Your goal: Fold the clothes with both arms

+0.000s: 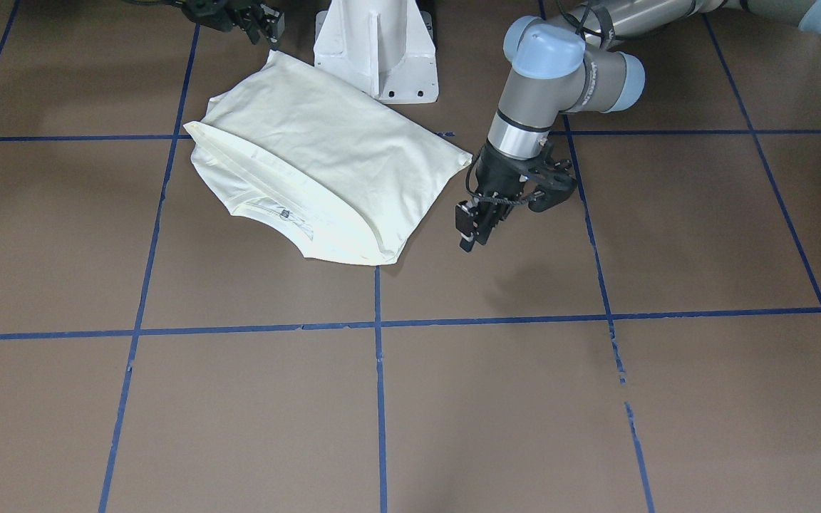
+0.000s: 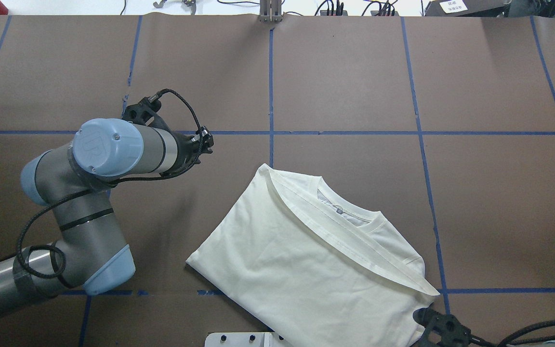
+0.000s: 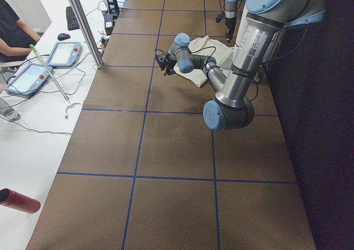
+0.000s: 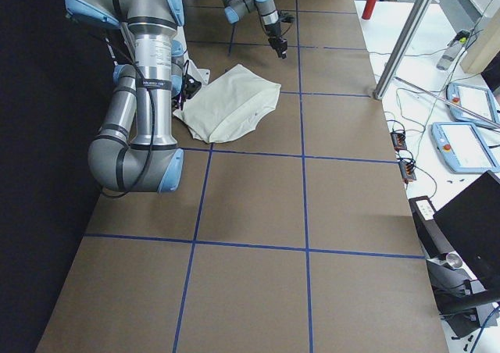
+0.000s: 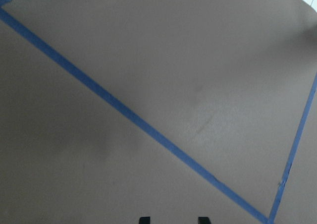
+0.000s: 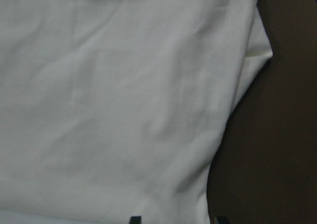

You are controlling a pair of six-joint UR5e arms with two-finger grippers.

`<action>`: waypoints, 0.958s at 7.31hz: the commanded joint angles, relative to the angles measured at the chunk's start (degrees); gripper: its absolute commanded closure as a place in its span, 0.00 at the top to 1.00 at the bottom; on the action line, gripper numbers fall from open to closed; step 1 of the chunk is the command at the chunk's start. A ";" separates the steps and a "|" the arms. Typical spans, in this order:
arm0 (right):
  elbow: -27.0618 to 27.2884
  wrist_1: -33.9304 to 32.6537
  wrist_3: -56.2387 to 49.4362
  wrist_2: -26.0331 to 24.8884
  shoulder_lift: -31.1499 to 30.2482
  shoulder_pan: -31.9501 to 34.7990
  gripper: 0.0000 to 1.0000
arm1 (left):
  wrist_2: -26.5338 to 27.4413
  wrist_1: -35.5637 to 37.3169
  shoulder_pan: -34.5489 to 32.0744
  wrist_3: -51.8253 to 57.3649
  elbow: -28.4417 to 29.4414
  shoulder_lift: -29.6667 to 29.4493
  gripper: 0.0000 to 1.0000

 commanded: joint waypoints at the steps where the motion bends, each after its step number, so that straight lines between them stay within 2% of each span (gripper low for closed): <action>1: 3.16 -1.78 0.09 -0.49 -0.07 11.42 1.00 | -1.50 9.20 6.84 -4.60 -9.11 4.84 0.48; 2: 1.16 -1.61 -1.31 -0.23 0.37 19.06 1.00 | -1.41 14.23 10.19 -7.84 -9.85 4.86 0.55; 4: -3.76 -1.78 -10.95 0.65 6.59 27.37 1.00 | -1.32 16.20 15.57 -15.75 -9.42 4.95 0.54; 5: -6.40 -1.61 -12.90 1.61 7.75 29.23 1.00 | -1.23 16.21 17.77 -16.30 -9.07 5.13 0.54; 7: -8.00 -1.61 -14.68 1.53 8.46 29.16 1.00 | -1.14 16.30 17.61 -15.87 -8.72 5.04 0.53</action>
